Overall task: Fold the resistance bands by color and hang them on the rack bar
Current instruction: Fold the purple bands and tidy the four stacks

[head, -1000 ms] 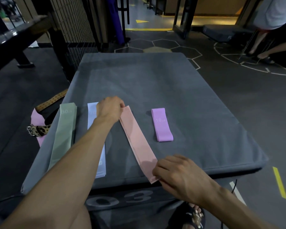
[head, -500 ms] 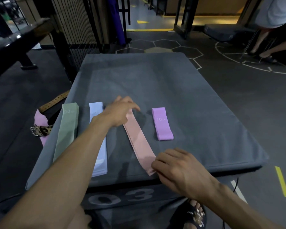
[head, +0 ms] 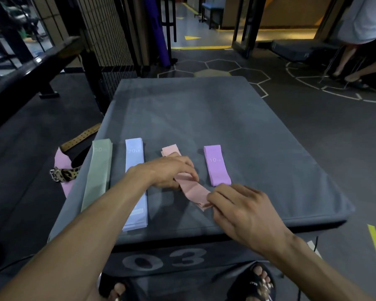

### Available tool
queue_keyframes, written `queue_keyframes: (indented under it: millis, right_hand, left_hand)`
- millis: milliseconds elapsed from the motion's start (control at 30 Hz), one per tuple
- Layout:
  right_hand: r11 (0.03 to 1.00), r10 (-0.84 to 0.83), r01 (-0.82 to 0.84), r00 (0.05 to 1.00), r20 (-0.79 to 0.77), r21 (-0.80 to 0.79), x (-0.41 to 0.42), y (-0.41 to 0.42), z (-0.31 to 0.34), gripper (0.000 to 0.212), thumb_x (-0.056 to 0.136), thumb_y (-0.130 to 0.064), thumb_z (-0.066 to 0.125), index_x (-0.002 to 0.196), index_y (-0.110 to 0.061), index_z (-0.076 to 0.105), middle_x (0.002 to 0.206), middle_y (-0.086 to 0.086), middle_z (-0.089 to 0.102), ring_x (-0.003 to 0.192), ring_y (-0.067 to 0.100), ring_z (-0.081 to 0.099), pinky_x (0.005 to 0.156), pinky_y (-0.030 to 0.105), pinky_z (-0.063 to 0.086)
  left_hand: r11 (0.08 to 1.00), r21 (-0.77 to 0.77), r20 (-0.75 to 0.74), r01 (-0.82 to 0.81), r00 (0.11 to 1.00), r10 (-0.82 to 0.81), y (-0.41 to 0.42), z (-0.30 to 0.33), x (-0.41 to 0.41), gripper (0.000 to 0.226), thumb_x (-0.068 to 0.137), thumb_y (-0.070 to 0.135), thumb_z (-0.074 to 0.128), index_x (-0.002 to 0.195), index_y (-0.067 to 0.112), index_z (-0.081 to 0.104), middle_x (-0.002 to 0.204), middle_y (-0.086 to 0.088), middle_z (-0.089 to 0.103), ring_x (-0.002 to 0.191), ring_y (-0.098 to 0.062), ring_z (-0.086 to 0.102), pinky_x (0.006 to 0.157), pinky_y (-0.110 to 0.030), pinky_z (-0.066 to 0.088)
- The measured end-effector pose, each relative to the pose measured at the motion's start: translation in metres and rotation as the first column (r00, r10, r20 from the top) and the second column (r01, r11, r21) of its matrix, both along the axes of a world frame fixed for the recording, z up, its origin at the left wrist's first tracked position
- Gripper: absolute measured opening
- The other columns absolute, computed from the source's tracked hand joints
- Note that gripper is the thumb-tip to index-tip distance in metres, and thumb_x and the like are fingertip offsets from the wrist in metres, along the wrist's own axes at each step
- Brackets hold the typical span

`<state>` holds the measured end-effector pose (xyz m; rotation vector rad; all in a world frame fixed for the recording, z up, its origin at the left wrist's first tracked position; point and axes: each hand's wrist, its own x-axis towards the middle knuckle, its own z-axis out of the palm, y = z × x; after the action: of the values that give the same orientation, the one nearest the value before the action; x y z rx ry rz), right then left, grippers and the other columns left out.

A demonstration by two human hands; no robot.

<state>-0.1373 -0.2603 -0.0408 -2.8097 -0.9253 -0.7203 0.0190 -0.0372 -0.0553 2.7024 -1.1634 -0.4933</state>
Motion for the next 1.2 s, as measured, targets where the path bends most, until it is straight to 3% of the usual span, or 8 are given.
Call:
queue_keyframes:
  millis: [133, 467, 600, 733, 833, 933, 1067, 1200]
  right_hand:
    - [1.0, 0.02, -0.02, 1.0, -0.008, -0.011, -0.002, 0.003, 0.002, 0.003, 0.08, -0.017, 0.062, 0.079, -0.02, 0.06, 0.079, -0.004, 0.054, 0.056, 0.022, 0.052, 0.043, 0.034, 0.035]
    - [1.0, -0.007, 0.006, 1.0, -0.029, -0.012, 0.003, 0.004, 0.012, 0.008, 0.086, -0.017, 0.057, 0.081, -0.019, 0.063, 0.08, -0.004, 0.057, 0.057, 0.023, 0.053, 0.041, 0.037, 0.039]
    - [0.998, -0.018, 0.014, 0.998, -0.061, -0.068, 0.011, 0.01, 0.028, 0.004, 0.081, -0.019, 0.06, 0.081, -0.022, 0.062, 0.079, -0.004, 0.057, 0.052, 0.022, 0.052, 0.037, 0.032, 0.035]
    - [0.991, -0.067, 0.05, 0.988, -0.142, -0.121, 0.033, 0.018, 0.052, 0.005, 0.083, -0.025, 0.059, 0.087, -0.027, 0.063, 0.084, -0.006, 0.062, 0.057, 0.024, 0.058, 0.04, 0.033, 0.042]
    - [0.964, -0.141, 0.075, 0.957, -0.253, -0.254, 0.072, 0.029, 0.075, 0.014, 0.094, -0.032, 0.051, 0.101, -0.029, 0.062, 0.102, -0.008, 0.065, 0.087, 0.026, 0.065, 0.066, 0.035, 0.052]
    - [0.941, -0.184, 0.07, 0.927, -0.326, -0.33, 0.124, 0.053, 0.09, 0.018, 0.096, -0.035, 0.053, 0.109, -0.033, 0.064, 0.114, -0.007, 0.066, 0.105, 0.026, 0.061, 0.084, 0.037, 0.052]
    - [0.911, -0.244, 0.057, 0.874, -0.421, -0.409, 0.187, 0.091, 0.081, 0.017, 0.091, -0.032, 0.063, 0.107, -0.032, 0.07, 0.117, -0.005, 0.067, 0.111, 0.025, 0.059, 0.079, 0.031, 0.045]
    - [0.903, -0.289, 0.084, 0.845, -0.45, -0.422, 0.228, 0.114, 0.047, 0.018, 0.089, -0.035, 0.067, 0.107, -0.031, 0.07, 0.118, 0.006, 0.067, 0.109, 0.032, 0.062, 0.08, 0.033, 0.046]
  left_hand:
    - [0.999, 0.046, -0.057, 0.003, 0.998, 0.0, -0.002, 0.001, -0.002, 0.069, 0.084, 0.014, 0.078, 0.141, 0.043, 0.053, 0.151, 0.007, 0.037, 0.137, -0.017, 0.031, 0.116, -0.036, 0.029]
    - [0.999, -0.019, -0.031, -0.035, 0.999, 0.034, 0.001, 0.007, -0.007, 0.076, 0.08, 0.016, 0.082, 0.145, 0.037, 0.049, 0.145, 0.008, 0.042, 0.131, -0.015, 0.038, 0.111, -0.033, 0.034]
    - [0.991, -0.103, 0.043, -0.088, 0.995, 0.092, 0.012, 0.013, -0.025, 0.051, 0.082, 0.012, 0.073, 0.128, 0.033, 0.063, 0.126, 0.01, 0.057, 0.117, -0.015, 0.051, 0.099, -0.034, 0.044]
    - [0.982, -0.161, -0.09, -0.096, 0.993, 0.083, 0.021, 0.009, -0.04, 0.039, 0.086, 0.008, 0.071, 0.12, 0.027, 0.069, 0.114, 0.009, 0.064, 0.101, -0.013, 0.059, 0.088, -0.026, 0.047]
    - [0.974, -0.135, -0.17, -0.183, 0.972, 0.159, 0.028, 0.011, -0.041, 0.041, 0.092, 0.009, 0.064, 0.13, 0.023, 0.063, 0.121, 0.005, 0.064, 0.101, -0.012, 0.057, 0.086, -0.019, 0.042]
    - [0.915, -0.177, -0.321, -0.363, 0.9, 0.295, 0.035, 0.009, -0.038, 0.049, 0.09, 0.006, 0.06, 0.136, 0.022, 0.053, 0.121, 0.01, 0.07, 0.105, -0.013, 0.064, 0.096, -0.029, 0.051]
    - [0.813, -0.207, -0.413, -0.545, 0.802, 0.432, 0.04, -0.002, -0.032, 0.03, 0.081, 0.021, 0.058, 0.109, 0.024, 0.05, 0.108, 0.004, 0.073, 0.095, -0.019, 0.07, 0.091, -0.044, 0.056]
    - [0.707, -0.237, -0.547, -0.666, 0.693, 0.469, 0.029, 0.003, -0.032, 0.016, 0.087, 0.005, 0.055, 0.096, 0.018, 0.051, 0.099, -0.007, 0.075, 0.079, -0.023, 0.071, 0.073, -0.037, 0.06]
